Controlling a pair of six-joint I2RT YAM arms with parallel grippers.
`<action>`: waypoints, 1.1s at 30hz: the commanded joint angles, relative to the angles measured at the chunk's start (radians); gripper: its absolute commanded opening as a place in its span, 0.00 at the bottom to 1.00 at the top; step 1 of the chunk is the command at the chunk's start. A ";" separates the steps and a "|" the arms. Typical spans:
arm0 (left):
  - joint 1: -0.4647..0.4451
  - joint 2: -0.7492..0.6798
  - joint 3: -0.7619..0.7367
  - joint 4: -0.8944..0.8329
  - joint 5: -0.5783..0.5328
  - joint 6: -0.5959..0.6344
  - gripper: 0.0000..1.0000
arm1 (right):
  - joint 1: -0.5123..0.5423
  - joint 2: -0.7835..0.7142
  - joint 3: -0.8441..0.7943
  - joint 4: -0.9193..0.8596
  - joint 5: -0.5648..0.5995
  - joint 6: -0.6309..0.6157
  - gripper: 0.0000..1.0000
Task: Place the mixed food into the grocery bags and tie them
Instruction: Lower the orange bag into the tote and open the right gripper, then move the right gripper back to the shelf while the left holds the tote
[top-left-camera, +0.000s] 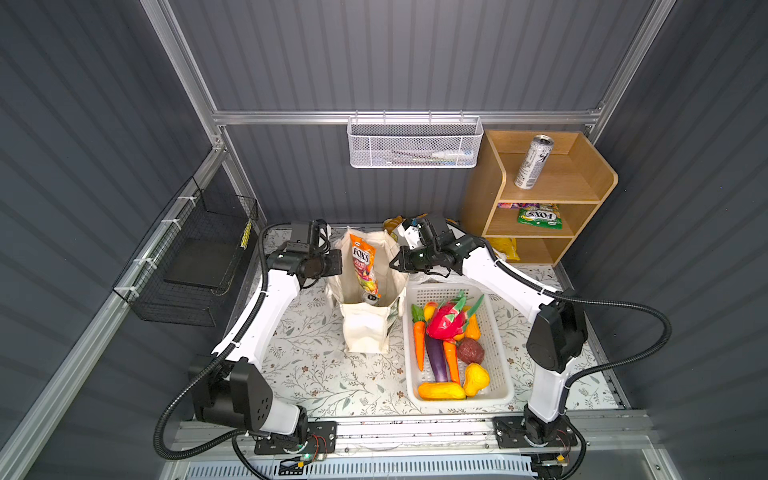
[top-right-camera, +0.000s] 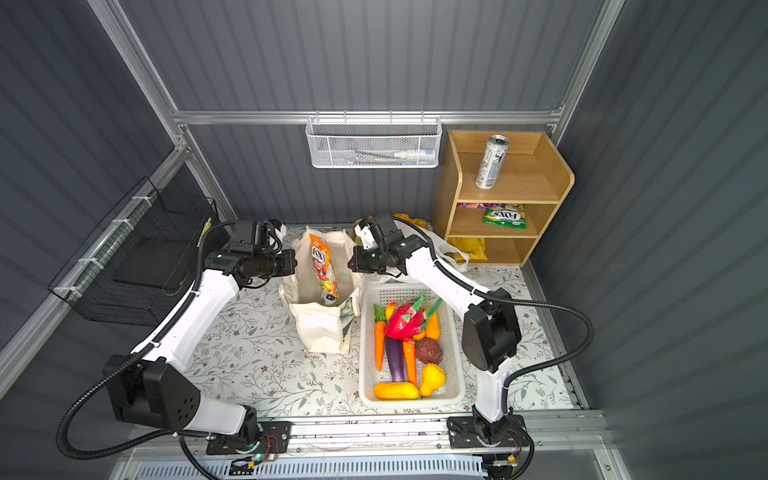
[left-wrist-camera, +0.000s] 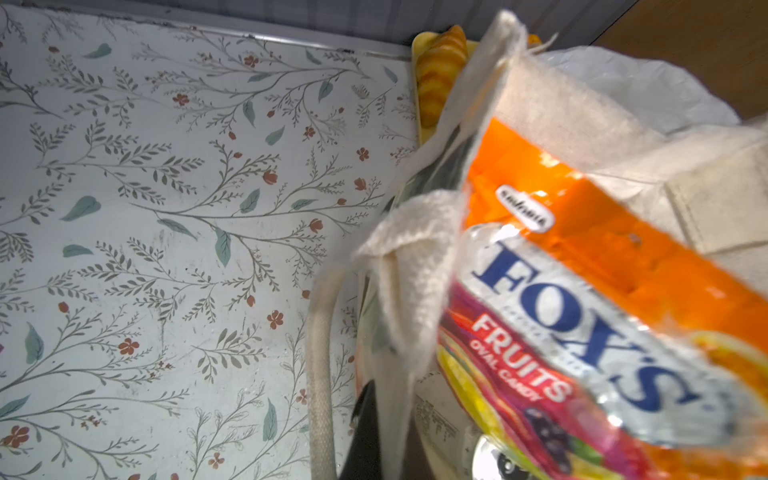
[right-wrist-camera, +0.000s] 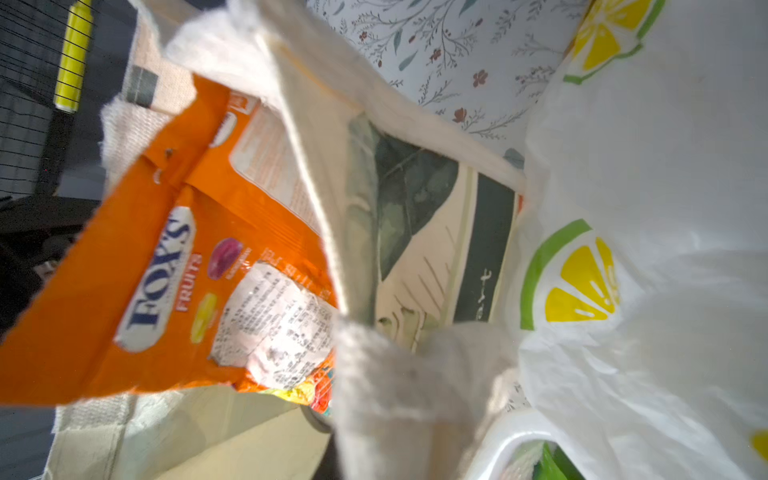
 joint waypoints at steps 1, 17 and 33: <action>0.002 -0.065 0.089 0.020 0.016 0.012 0.00 | 0.004 -0.102 0.051 0.029 0.002 -0.005 0.00; 0.002 -0.032 -0.020 -0.008 -0.039 0.012 0.00 | 0.009 -0.036 -0.018 0.136 -0.068 0.103 0.09; 0.002 -0.009 -0.067 0.014 -0.023 0.012 0.00 | -0.382 -0.541 -0.350 0.138 0.010 0.157 0.71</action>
